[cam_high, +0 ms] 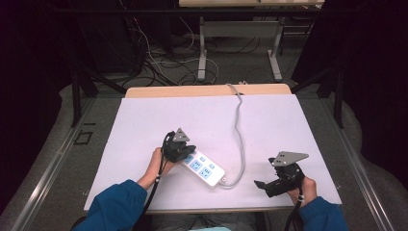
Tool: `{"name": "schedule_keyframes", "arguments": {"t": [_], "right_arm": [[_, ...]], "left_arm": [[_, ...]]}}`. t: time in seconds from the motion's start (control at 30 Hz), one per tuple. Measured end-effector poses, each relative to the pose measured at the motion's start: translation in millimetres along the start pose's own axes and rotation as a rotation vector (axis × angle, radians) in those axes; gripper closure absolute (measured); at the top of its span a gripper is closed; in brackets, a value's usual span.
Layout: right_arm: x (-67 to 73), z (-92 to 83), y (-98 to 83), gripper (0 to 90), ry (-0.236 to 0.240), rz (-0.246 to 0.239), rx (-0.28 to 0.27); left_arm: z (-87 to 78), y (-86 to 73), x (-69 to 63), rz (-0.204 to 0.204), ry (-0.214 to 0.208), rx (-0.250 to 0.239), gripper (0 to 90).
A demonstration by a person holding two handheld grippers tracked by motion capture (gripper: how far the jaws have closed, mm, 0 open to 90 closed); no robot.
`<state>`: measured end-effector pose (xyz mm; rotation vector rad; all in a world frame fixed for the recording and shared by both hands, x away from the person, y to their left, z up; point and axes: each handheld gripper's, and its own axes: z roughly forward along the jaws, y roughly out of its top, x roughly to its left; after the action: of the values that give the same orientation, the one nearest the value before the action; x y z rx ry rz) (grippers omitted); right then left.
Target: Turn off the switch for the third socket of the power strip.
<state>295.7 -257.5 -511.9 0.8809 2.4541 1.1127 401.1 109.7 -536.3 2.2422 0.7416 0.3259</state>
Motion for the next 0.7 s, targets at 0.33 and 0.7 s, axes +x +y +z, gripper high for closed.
{"name": "schedule_keyframes", "arguments": {"t": [0.33, 0.7], "right_arm": [[0.2, -0.2, 0.0, 3.1, 0.0, 0.002, 0.001], [0.4, -0.3, -0.1, 3.1, 0.0, 0.004, 0.0]], "left_arm": [[0.0, 0.1, -0.3, 0.002, 0.003, 0.001, 90.0], [0.0, 0.5, -1.1, 0.006, 0.007, 0.003, 90.0]]}}
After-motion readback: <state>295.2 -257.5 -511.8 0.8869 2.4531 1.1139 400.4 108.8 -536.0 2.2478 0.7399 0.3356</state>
